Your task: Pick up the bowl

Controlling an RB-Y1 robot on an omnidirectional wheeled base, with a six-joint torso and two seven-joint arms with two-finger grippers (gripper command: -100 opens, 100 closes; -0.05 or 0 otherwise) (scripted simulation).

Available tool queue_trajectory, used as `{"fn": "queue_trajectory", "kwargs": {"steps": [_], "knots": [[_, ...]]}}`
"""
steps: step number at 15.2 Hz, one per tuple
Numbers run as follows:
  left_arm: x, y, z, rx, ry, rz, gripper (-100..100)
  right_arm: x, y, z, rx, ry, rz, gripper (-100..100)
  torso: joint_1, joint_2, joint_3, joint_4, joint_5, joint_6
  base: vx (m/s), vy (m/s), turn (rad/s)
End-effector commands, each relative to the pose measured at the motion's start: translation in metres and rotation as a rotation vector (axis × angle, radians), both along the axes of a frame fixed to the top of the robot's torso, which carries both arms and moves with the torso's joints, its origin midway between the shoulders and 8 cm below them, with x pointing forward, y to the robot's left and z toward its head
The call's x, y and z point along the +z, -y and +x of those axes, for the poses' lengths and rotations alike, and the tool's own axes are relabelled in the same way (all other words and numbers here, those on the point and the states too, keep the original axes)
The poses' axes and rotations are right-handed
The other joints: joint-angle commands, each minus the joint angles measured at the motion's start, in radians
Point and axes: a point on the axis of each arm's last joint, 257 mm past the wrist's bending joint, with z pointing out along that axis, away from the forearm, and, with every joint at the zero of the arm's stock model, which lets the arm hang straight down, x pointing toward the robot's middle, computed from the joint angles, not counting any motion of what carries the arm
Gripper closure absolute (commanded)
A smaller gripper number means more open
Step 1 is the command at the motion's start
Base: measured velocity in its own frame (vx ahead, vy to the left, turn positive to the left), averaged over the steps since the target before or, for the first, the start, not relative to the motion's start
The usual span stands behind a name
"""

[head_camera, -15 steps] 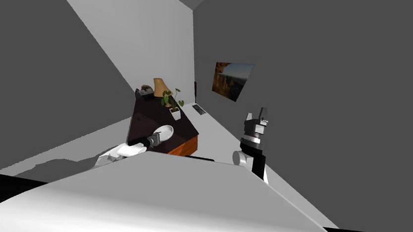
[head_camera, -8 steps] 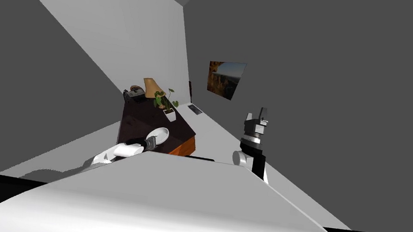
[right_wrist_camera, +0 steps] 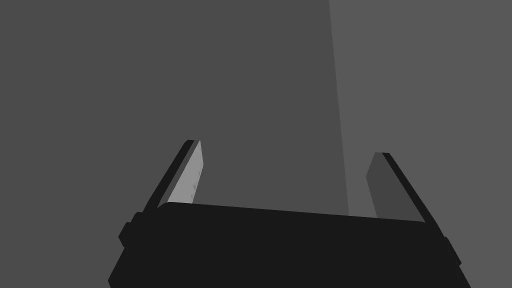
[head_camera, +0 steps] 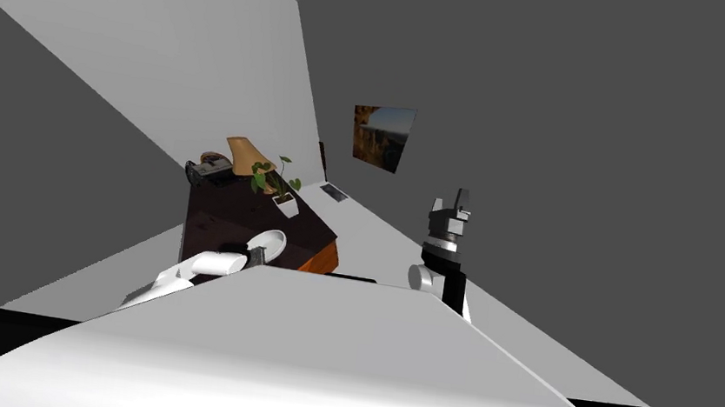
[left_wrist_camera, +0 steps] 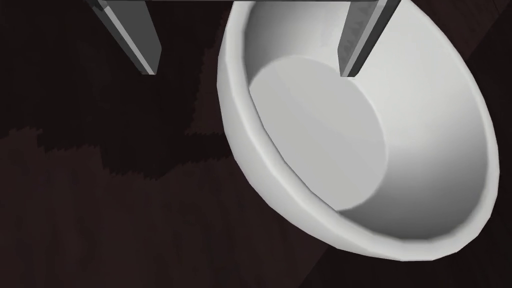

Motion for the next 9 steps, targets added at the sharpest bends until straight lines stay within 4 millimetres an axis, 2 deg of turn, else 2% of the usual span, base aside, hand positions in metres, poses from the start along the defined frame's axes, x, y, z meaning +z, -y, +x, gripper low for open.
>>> {"fn": "queue_trajectory", "kwargs": {"steps": [1,4,7,8,9], "knots": [[-0.005,-0.005,-0.013,0.036,-0.041,-0.011,-100,0.0,0.0,0.0,0.0,0.0,0.0,0,0.0,0.0,0.0,0.0,0.0,0.0,0.019,-0.001,-0.177],[-0.012,-0.015,-0.037,0.11,-0.117,-0.033,-100,0.0,0.0,0.0,0.0,0.0,0.0,0,0.0,0.0,0.0,0.0,0.0,0.0,0.02,0.001,-0.167],[-0.014,-0.018,-0.047,0.141,-0.147,-0.043,-100,0.0,0.0,0.0,0.0,0.0,0.0,0,0.0,0.0,0.0,0.0,0.0,-0.001,0.015,0.003,-0.097],[-0.011,-0.017,-0.041,0.123,-0.129,-0.037,-100,0.0,0.0,0.0,0.0,0.0,0.0,0,0.0,0.0,0.0,0.0,0.0,-0.001,0.007,0.002,-0.039],[-0.024,-0.013,-0.051,0.127,-0.134,-0.039,-100,0.0,0.0,0.0,0.0,0.0,0.0,0,0.0,0.001,0.0,0.0,0.0,-0.001,0.037,0.022,0.002]]}}
